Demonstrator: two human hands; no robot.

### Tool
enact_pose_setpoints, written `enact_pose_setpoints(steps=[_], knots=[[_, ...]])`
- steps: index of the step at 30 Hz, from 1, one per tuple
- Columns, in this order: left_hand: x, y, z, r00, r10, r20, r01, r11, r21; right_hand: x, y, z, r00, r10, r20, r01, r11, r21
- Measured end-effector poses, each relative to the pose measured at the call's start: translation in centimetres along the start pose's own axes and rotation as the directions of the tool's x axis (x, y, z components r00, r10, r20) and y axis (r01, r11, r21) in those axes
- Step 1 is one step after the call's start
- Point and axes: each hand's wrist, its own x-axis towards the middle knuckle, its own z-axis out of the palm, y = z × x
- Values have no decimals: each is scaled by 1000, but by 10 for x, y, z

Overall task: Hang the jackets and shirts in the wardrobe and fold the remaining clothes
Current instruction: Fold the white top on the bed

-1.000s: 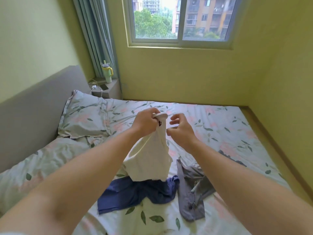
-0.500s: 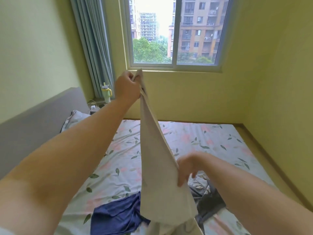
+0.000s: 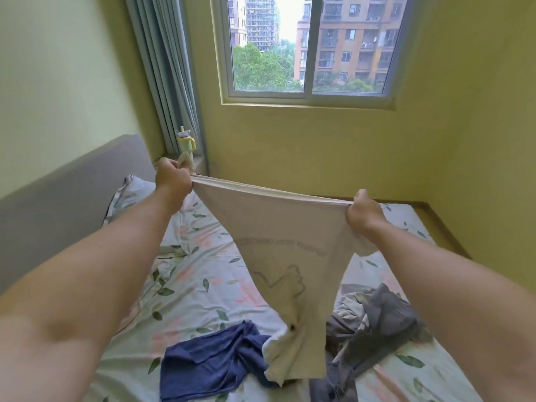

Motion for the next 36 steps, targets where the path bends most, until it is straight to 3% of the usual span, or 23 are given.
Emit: enact_pose_setpoints(steps=[2,3,5,7,9,11,13,14,15,17,18,20,21,22,24,25,27,29,32,34,36], knots=[[5,-10,-1,981,76,179,-83,996,35,6,-2,7,1000,-12,-29,13,999,43],[5,-15,-5,934,87,345,-124,989,85,8,-4,10,999,-37,-21,37,999,6],[5,-27,-17,725,-80,685,-206,923,325,8,-5,11,989,-76,125,99,977,-190],[2,-42,-27,477,-425,769,-308,739,600,2,-7,11,904,-4,427,225,854,-468],[-7,-59,-28,311,-694,649,-443,499,745,-10,-10,11,745,198,637,312,741,-595],[-20,-76,-24,291,-825,484,-607,232,760,-17,-8,21,547,438,713,284,705,-650],[-34,-92,-16,304,-897,322,-677,35,736,-25,-1,40,340,634,695,302,626,-719],[-41,-100,-11,307,-923,233,-683,-43,729,-29,2,51,294,694,657,349,562,-750],[-47,-106,-7,315,-936,155,-689,-113,716,-32,4,62,319,713,625,392,501,-772],[-58,-114,0,336,-937,99,-704,-180,687,-33,12,85,472,635,612,442,430,-787],[-59,-117,4,348,-930,115,-710,-182,681,-31,14,93,469,654,594,467,387,-795],[-58,-118,8,374,-916,147,-707,-179,684,-30,12,104,335,763,553,517,342,-785],[-53,-120,9,383,-907,175,-700,-161,696,-30,13,106,369,733,572,526,343,-778],[-45,-122,10,402,-890,216,-684,-135,717,-27,12,109,443,636,633,568,347,-746],[-26,-124,11,519,-782,344,-604,-51,795,-15,16,111,695,264,669,535,431,-726],[-16,-124,11,602,-677,424,-556,25,831,-9,16,109,803,81,591,498,455,-738],[7,-121,12,775,-388,498,-456,202,867,7,8,99,903,-181,390,427,481,-766],[32,-112,13,893,-146,426,-334,419,844,26,-3,88,930,-296,216,354,573,-739],[62,-87,12,961,64,269,-244,656,714,50,-27,68,924,-382,0,282,682,-675],[72,-68,10,961,167,219,-270,724,635,59,-41,52,892,-427,-146,250,738,-627],[73,-54,6,937,292,190,-347,727,593,62,-48,40,851,-452,-265,229,776,-588]])
